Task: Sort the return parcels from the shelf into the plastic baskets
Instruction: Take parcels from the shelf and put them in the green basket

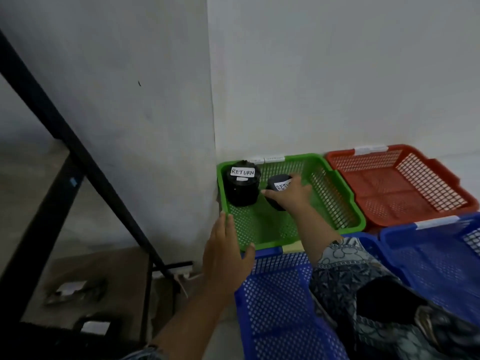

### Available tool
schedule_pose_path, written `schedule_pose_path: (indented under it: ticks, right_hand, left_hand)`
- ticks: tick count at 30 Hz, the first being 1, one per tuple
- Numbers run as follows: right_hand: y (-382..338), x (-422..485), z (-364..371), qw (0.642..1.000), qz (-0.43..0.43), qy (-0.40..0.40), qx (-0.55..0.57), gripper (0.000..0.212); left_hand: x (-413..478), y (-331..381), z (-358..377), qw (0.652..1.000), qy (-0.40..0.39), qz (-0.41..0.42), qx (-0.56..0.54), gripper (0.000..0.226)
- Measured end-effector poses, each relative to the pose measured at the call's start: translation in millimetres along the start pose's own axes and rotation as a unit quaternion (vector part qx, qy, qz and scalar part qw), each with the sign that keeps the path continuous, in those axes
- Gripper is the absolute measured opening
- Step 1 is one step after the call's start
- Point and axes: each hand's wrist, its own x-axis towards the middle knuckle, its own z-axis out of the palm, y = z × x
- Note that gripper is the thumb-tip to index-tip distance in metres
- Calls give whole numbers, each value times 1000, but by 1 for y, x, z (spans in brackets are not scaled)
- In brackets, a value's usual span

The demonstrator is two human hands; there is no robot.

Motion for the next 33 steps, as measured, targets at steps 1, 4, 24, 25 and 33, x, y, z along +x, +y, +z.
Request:
schedule_pose_path:
  ticks: [1,4,24,25,33]
  right_hand:
    - [3,8,4,1000,6,-3,7,93]
    - [9,29,17,999,23,-7,33,94]
    - [30,57,33,996,-68,-8,-57,82]
    - [31,56,31,996,-72,-11,-59,83]
    - [26,18,-4,992,-90,-1,-88,73]
  left_hand:
    - [1,-1,4,1000,0,-6,-7,80]
    - [0,-7,19,1000,-17,-4,-25,83]
    - [-10,-16,41,998,23,23,-60,81]
    - [-11,-16,41,998,21,21,-62,80]
    - [-5,-4,15,998,-40,-19,-46,89]
